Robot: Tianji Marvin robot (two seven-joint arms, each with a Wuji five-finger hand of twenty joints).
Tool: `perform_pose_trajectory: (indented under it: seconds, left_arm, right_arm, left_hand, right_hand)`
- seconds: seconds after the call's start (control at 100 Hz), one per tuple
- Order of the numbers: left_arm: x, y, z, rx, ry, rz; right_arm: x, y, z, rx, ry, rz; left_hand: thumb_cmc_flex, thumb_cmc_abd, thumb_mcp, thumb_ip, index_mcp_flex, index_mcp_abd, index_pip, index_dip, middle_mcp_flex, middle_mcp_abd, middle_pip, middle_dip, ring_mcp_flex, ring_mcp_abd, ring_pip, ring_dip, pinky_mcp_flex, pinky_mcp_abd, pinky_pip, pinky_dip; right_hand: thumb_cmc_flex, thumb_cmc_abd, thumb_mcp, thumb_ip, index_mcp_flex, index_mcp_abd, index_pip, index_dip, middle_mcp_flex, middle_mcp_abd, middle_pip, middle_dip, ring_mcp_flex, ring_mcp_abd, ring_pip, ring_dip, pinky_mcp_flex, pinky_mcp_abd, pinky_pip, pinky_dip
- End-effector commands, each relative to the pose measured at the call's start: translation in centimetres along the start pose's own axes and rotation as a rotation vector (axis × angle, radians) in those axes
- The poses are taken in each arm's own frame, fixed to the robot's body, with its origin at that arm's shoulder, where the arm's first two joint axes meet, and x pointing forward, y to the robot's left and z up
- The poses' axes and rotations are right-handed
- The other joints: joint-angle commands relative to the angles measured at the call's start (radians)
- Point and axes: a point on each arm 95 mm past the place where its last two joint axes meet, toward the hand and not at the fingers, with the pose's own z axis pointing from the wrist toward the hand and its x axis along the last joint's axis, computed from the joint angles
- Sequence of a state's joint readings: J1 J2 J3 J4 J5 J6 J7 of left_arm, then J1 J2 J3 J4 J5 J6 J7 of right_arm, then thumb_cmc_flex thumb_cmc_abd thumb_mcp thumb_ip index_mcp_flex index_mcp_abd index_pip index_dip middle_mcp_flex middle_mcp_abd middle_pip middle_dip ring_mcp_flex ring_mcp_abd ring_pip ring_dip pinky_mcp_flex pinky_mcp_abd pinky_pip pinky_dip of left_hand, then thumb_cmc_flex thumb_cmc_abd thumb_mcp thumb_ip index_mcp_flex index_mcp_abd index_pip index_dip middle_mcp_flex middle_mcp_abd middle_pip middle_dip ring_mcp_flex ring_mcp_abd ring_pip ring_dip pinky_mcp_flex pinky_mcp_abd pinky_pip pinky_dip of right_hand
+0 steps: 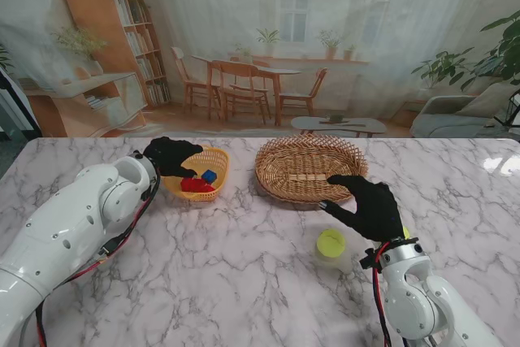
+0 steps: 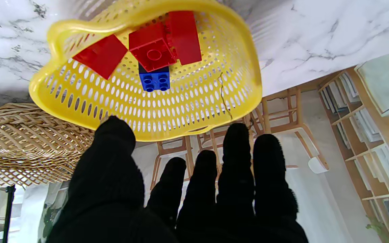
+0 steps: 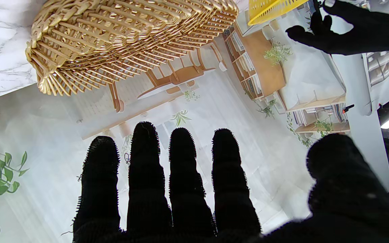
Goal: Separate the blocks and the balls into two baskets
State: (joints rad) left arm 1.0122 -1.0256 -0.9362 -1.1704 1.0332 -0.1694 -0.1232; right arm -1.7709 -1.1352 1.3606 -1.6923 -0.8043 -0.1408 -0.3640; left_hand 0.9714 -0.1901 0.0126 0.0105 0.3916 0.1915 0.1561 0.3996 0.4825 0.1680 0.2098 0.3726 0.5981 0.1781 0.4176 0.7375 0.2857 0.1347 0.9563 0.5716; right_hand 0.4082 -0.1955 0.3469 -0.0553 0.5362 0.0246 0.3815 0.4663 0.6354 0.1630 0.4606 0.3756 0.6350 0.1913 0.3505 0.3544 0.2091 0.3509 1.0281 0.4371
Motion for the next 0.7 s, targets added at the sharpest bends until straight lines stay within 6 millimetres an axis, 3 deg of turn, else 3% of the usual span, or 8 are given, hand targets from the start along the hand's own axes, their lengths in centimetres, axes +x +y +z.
perform_pose_trajectory:
  seconds: [0.0, 0.16, 0.23, 0.5, 0.69]
  left_arm:
    - [0.1, -0.4, -0.4, 0.015, 0.017, 0.024]
    - [0.2, -2.0, -1.9, 0.066, 0.044, 0.052]
    - [0.4, -2.8, -2.6, 0.083, 0.058, 0.048]
    - [1.7, -5.4, -5.4, 0.207, 0.11, 0.034]
    - [3.3, -6.3, -7.2, 0.281, 0.145, -0.019]
  right_arm:
    - [-0.1, -0.2, -0.1, 0.004, -0.004, 0.0]
    - [-0.1, -0.2, -0.1, 0.003, -0.005, 0.001]
    - [0.0, -0.2, -0.1, 0.005, -0.005, 0.001]
    - [0.0, -0.2, -0.1, 0.008, -0.009, 0.0]
    - [-0.1, -0.1, -0.1, 0.006, -0.008, 0.0]
  left_hand:
    - [-0.036, 0.044, -0.019, 0.01, -0.033, 0.006, -0.02, -0.011, -0.055, 0.015, -0.011, -0.019, -0.04, 0.013, -0.049, -0.032, -0.033, 0.001, -0.031, 0.014]
    - [-0.059, 0.146, -0.03, -0.012, 0.043, -0.03, 0.021, 0.038, -0.06, 0.02, -0.064, -0.064, -0.097, 0.033, -0.155, -0.177, -0.106, 0.058, -0.157, -0.031]
    - [-0.067, 0.162, -0.032, -0.013, 0.055, -0.036, 0.021, 0.044, -0.046, 0.017, -0.074, -0.07, -0.105, 0.044, -0.171, -0.205, -0.114, 0.068, -0.175, -0.041]
    - [-0.095, 0.18, -0.04, -0.016, 0.015, -0.032, -0.01, 0.041, -0.076, 0.024, -0.106, -0.079, -0.119, 0.051, -0.179, -0.231, -0.131, 0.094, -0.195, -0.049]
    - [-0.114, 0.166, -0.039, -0.015, 0.115, -0.073, 0.03, 0.061, 0.004, 0.005, -0.092, -0.065, -0.089, 0.047, -0.171, -0.231, -0.131, 0.12, -0.197, -0.043]
  right_hand:
    - [0.021, 0.038, -0.017, 0.023, 0.005, -0.012, -0.02, 0.002, 0.011, 0.005, -0.015, 0.003, 0.0, 0.009, -0.059, 0.006, -0.018, 0.021, -0.015, 0.012]
    - [0.022, 0.037, -0.017, 0.023, 0.006, -0.012, -0.02, 0.002, 0.013, 0.003, -0.015, 0.003, -0.001, 0.01, -0.06, 0.006, -0.019, 0.021, -0.015, 0.012]
    - [0.022, 0.038, -0.017, 0.023, 0.008, -0.013, -0.019, 0.002, 0.013, 0.003, -0.015, 0.003, -0.001, 0.011, -0.06, 0.006, -0.018, 0.021, -0.015, 0.012]
    - [0.022, 0.037, -0.017, 0.023, 0.012, -0.012, -0.019, 0.002, 0.012, 0.006, -0.018, 0.002, -0.001, 0.01, -0.061, 0.006, -0.018, 0.021, -0.016, 0.012]
    - [0.023, 0.038, -0.017, 0.023, 0.017, -0.013, -0.018, 0.002, 0.012, 0.005, -0.019, 0.001, -0.001, 0.01, -0.061, 0.005, -0.019, 0.022, -0.017, 0.011]
